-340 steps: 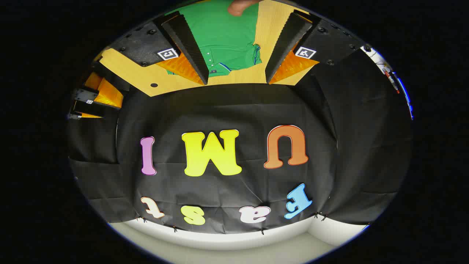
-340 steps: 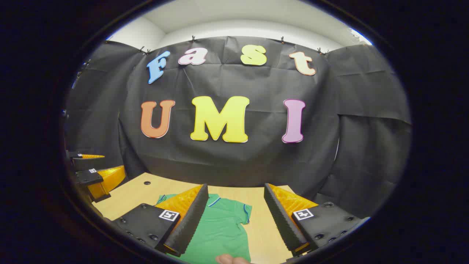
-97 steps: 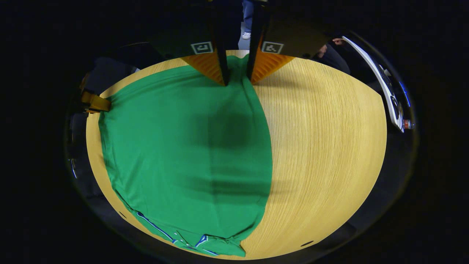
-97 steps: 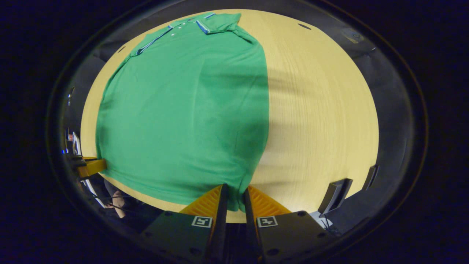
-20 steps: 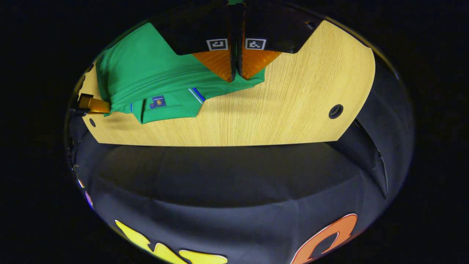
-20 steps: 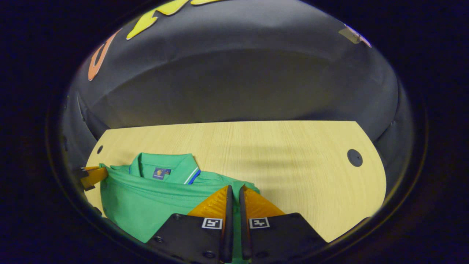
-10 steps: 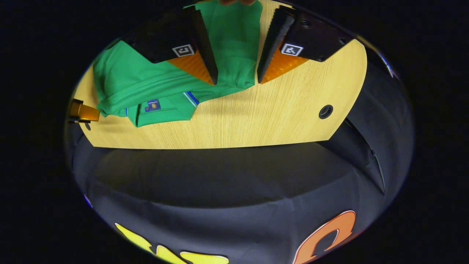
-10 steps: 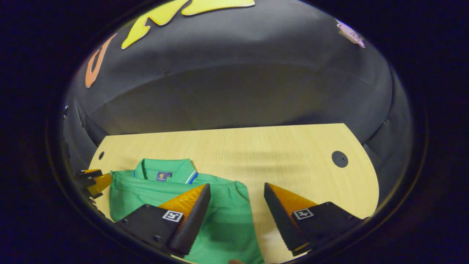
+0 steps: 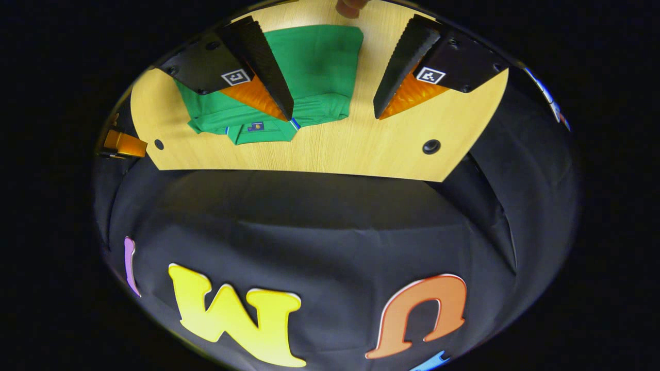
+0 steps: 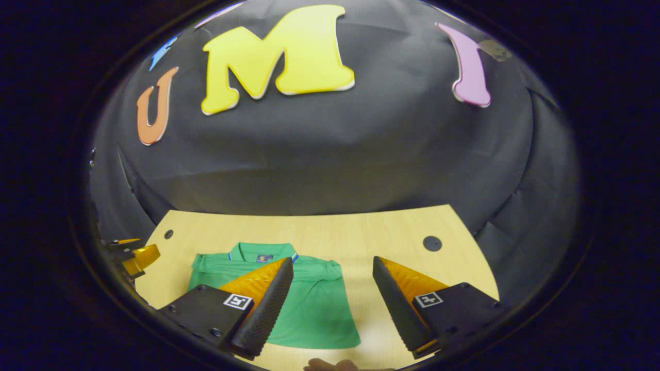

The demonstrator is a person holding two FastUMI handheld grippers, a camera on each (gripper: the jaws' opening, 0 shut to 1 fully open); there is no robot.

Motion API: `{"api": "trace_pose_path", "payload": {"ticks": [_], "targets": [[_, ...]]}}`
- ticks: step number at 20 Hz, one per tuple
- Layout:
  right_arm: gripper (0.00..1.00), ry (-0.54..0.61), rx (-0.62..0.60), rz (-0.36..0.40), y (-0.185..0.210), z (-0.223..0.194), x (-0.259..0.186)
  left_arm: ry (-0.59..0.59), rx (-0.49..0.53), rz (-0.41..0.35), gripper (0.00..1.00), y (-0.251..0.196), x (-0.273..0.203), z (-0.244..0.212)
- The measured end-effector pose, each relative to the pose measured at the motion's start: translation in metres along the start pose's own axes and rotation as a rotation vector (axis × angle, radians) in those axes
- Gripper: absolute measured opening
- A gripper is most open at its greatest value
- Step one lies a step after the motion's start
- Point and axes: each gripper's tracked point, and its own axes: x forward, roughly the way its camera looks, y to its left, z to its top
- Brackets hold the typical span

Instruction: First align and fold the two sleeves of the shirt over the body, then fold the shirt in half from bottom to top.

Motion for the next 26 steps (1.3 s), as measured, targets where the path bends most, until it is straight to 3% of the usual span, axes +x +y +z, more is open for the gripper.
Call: {"api": "trace_pose_path", "payload": {"ticks": [1, 2, 5, 11, 15, 17, 19, 26], "targets": [[0.94, -0.035, -0.009, -0.001, 0.002, 0.008, -0.021, -0.019, 0.002, 0.0, 1.0, 0.001, -0.019, 0.006], [0.98, -0.073, -0.021, -0.001, 0.005, 0.017, -0.044, -0.039, 0.007, 0.003, 1.0, 0.002, -0.038, 0.013], [0.98, -0.182, -0.058, -0.007, 0.011, 0.036, -0.112, -0.126, 0.025, 0.006, 1.0, 0.008, -0.094, 0.032], [0.94, -0.303, -0.079, 0.019, 0.022, 0.029, -0.22, -0.209, 0.005, -0.017, 1.0, 0.008, -0.181, 0.035], [1.0, -0.372, -0.097, 0.028, 0.023, 0.024, -0.268, -0.263, 0.005, -0.005, 0.99, 0.01, -0.227, 0.029], [1.0, -0.388, -0.08, 0.038, 0.026, 0.019, -0.289, -0.294, -0.005, 0.005, 1.0, 0.011, -0.248, 0.028], [0.94, -0.393, -0.077, 0.05, 0.031, 0.01, -0.305, -0.322, -0.018, -0.003, 1.0, 0.006, -0.267, 0.026], [0.94, -0.429, -0.086, 0.041, 0.046, -0.002, -0.343, -0.4, 0.024, -0.032, 0.99, -0.016, -0.307, 0.024]]}}
